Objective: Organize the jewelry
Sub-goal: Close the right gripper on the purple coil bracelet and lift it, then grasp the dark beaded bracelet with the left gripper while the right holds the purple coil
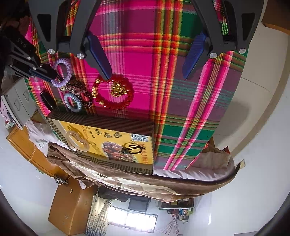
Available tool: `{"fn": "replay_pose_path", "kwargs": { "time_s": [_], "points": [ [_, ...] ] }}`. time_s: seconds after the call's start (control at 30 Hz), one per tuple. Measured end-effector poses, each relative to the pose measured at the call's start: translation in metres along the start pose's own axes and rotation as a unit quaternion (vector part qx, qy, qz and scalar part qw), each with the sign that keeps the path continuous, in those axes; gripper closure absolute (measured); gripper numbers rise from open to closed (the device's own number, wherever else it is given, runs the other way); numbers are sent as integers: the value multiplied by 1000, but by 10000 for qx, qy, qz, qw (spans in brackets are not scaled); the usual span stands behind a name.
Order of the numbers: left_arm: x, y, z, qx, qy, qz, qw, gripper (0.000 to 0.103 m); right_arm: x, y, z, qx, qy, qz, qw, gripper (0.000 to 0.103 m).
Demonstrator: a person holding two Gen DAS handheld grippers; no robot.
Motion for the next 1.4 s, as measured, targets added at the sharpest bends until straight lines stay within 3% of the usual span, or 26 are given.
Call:
{"fn": "replay_pose_path", "kwargs": {
  "time_s": [0.1, 0.3, 0.43, 0.77, 0.87, 1.03, 1.3, 1.4],
  "points": [
    [1, 3, -10, -120, -81, -20, 9999, 23, 18, 0, -7, -157, 136, -144, 9997, 93],
    [-6, 10, -44, -465, -440, 24, 9979, 23, 49, -6, -40, -532, -149, -412, 9976, 93],
    [-13, 14, -78, -786, -913, 86, 9927, 23, 63, -9, -58, -731, -240, -523, 9957, 93],
    [-25, 8, -138, -1511, -1269, 242, 9801, 23, 76, -17, -84, -1041, -313, -674, 9918, 93],
    [-31, 9, -143, -1609, -1019, 223, 9814, 23, 77, -20, -91, -1090, -358, -667, 9912, 93],
    [-45, 20, -125, -1278, -668, 294, 9891, 23, 78, -21, -94, -1109, -314, -664, 9911, 93],
    [-60, 22, -132, -1424, -654, 392, 9869, 24, 72, -23, -100, -1190, -263, -635, 9905, 93],
    [-61, 24, -133, -1489, -491, 377, 9869, 33, 72, -24, -102, -1205, -285, -634, 9903, 93]
  ]
}}
Point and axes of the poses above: each gripper's, at about its wrist camera, not at the fingertips, and x roughly against the way its jaws point, z to its left, y to its top, the point moved 6 cm from there along -x, roughly the way its jaws point, and after that the axes turned 5 degrees about -x, right-handed, at the moved point
